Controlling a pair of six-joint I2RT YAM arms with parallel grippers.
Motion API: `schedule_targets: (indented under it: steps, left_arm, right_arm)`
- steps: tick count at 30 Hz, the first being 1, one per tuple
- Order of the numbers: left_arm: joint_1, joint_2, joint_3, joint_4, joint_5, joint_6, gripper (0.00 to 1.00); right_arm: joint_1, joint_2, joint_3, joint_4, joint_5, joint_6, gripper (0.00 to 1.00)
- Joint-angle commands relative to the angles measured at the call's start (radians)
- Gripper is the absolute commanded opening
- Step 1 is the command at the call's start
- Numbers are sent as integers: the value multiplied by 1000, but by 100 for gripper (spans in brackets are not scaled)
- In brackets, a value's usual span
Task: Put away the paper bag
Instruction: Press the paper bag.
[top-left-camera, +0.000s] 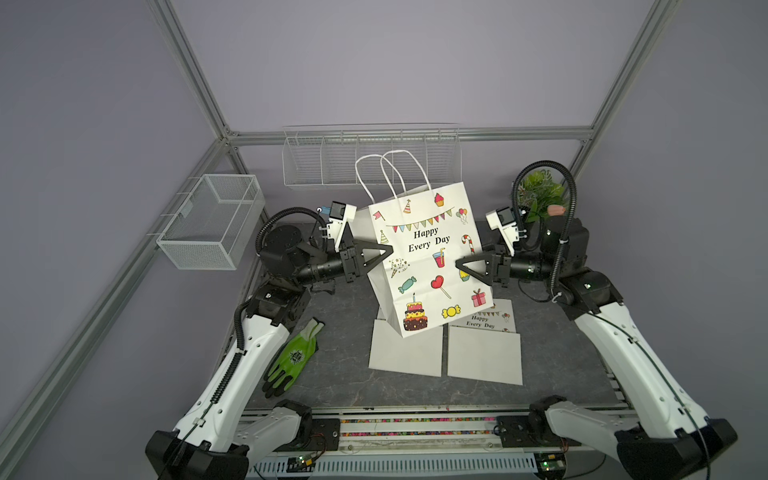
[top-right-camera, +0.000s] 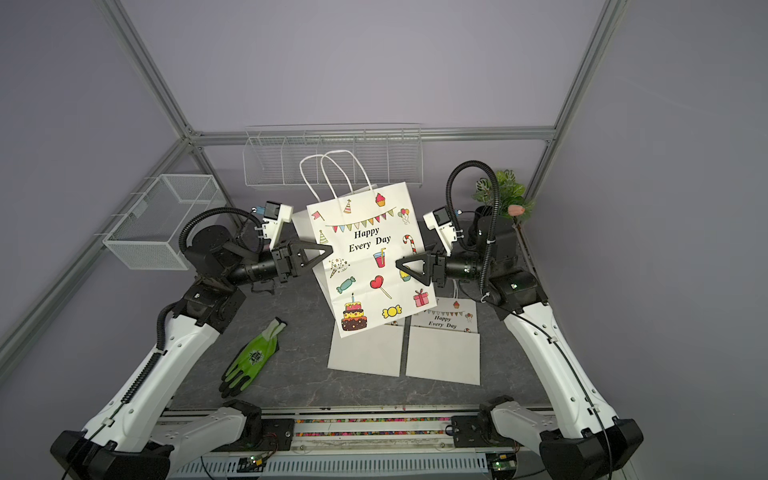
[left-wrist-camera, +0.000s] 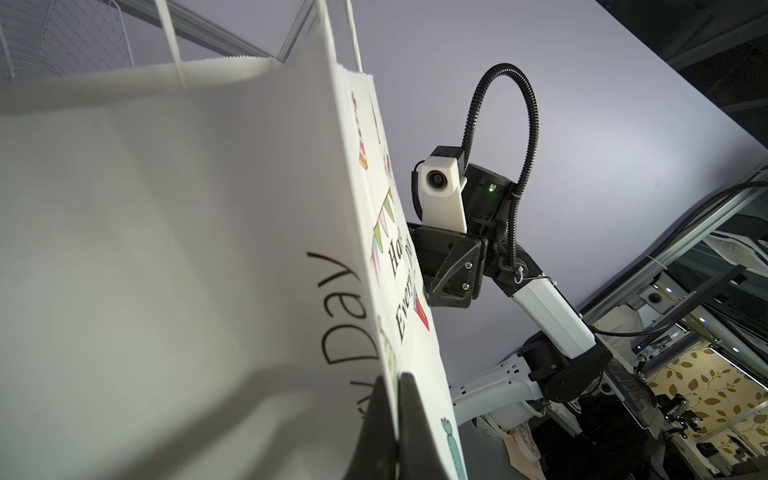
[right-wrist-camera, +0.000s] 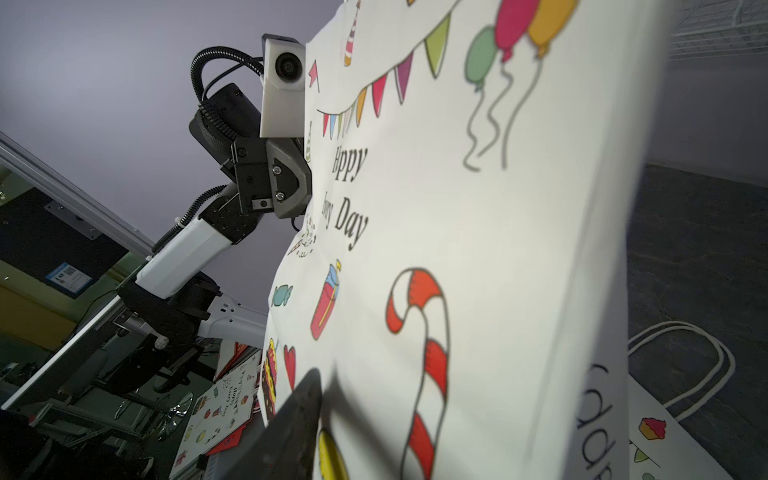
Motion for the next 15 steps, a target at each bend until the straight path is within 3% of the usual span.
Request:
schedule_targets:
  steps: [1,7,15]
  left_arm:
    - [-6,-12,0,-1,51,45,0]
    - [-5,-32,-22,-2,77,87,0]
    - [-5,-56,-27,-25,77,123,0]
  right_arm:
    - [9,-4,-10,87,-93,61,50]
    - [11,14,-6,148,-176,132,50]
    - [29,10,-10,163,-205,152,34]
